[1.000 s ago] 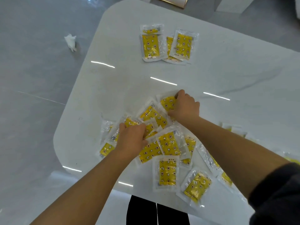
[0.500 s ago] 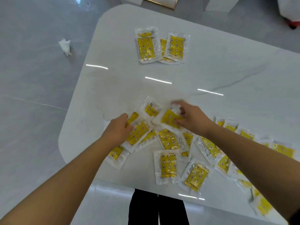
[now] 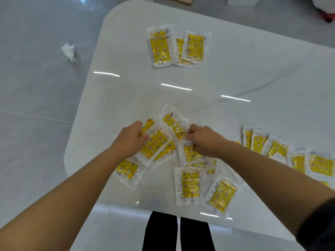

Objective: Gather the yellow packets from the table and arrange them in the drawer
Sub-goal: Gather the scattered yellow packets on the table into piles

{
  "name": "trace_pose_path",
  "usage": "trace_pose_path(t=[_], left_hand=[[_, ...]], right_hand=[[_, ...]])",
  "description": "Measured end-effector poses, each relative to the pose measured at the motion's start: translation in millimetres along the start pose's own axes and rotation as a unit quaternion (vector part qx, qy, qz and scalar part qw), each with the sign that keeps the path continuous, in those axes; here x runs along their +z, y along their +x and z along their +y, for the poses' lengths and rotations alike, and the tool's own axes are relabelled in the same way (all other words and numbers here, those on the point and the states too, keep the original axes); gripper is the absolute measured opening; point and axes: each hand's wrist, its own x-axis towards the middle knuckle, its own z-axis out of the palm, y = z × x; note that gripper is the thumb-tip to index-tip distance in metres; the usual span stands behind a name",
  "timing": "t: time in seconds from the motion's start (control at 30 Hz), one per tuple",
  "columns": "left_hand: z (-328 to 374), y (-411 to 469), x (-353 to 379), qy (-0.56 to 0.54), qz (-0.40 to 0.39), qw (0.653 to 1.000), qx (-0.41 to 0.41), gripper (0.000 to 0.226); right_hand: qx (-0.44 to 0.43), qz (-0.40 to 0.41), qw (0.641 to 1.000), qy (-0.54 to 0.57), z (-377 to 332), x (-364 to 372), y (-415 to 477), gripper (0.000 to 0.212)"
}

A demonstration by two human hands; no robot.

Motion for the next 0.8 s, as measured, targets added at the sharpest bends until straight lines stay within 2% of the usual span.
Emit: trace_pose_path(t=[0.13, 0.27, 0.4, 0.5, 0.57, 0.63, 0.7, 0.77, 0.8], left_hand=[[10, 4, -6, -0.002, 0.000, 1.000, -0.009, 0.020], [22, 8, -10, -0.029, 0.018, 0.999, -0.012, 0.018], [38, 11, -9, -0.069, 0.047, 0.996, -0.032, 0.021], [57, 15, -5, -0.102, 0.063, 0.992, -0.047, 0.026], [73, 19, -2, -0.132, 0.075, 0.988, -0.042, 0.024], [93, 28, 1, -0.168, 0.092, 0.981, -0.036, 0.015], [115, 43, 3, -0.225, 0.116, 0.967, -0.036, 0.007], [136, 63, 5, -0.279, 0.136, 0.949, -0.047, 0.013], [146, 73, 6, -0.301, 0.142, 0.941, -0.051, 0.019]], right_hand=[[-0.008, 0.009, 0.998, 0.064, 6, -4, 0, 0.013], [0.016, 0.020, 0.988, 0.150, 19, -20, -10, 0.039], [0.067, 0.013, 0.945, 0.319, 46, -41, -17, 0.025], [0.105, 0.015, 0.879, 0.466, 76, -58, -27, 0.008], [0.119, 0.026, 0.838, 0.533, 102, -66, -30, 0.020], [0.128, 0.049, 0.790, 0.597, 129, -72, -31, 0.020], [0.133, 0.069, 0.715, 0.683, 152, -81, -27, 0.018], [0.148, 0.095, 0.650, 0.739, 174, -92, -21, 0.023], [0.159, 0.111, 0.632, 0.750, 184, -98, -17, 0.027]])
